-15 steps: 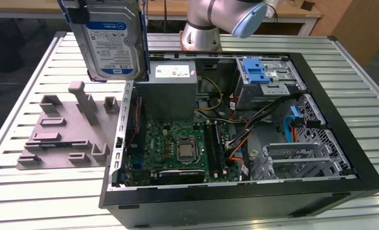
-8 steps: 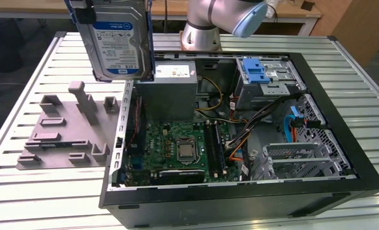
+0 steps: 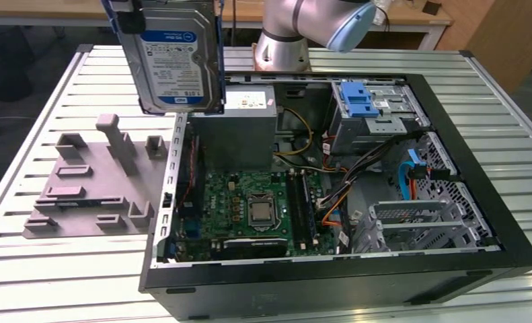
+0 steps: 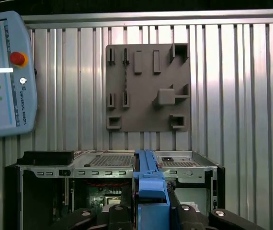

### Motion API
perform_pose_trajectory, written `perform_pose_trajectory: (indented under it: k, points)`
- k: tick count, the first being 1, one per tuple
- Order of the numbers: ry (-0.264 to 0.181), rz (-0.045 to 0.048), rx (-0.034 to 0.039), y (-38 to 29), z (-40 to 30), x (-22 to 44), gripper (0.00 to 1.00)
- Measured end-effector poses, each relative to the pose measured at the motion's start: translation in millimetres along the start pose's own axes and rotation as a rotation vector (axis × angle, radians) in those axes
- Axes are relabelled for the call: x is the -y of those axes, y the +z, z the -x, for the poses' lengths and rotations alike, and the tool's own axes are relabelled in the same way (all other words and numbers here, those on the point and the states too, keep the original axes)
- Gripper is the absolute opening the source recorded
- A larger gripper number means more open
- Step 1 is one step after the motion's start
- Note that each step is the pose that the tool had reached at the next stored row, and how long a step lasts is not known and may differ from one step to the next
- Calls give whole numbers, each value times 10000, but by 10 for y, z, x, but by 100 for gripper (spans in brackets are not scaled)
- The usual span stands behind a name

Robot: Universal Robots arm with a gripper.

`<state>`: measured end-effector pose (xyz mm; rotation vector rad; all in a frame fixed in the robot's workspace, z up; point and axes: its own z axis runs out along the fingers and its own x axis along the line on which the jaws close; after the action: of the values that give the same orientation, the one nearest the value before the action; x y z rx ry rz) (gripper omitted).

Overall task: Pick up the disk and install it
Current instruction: 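Pick up the disk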

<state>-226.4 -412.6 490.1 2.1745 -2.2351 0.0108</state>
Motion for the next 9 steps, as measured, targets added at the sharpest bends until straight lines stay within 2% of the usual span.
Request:
perform_pose_trajectory:
  k: [9]
  points:
    - [0, 0, -1, -2, 3, 116, 36]
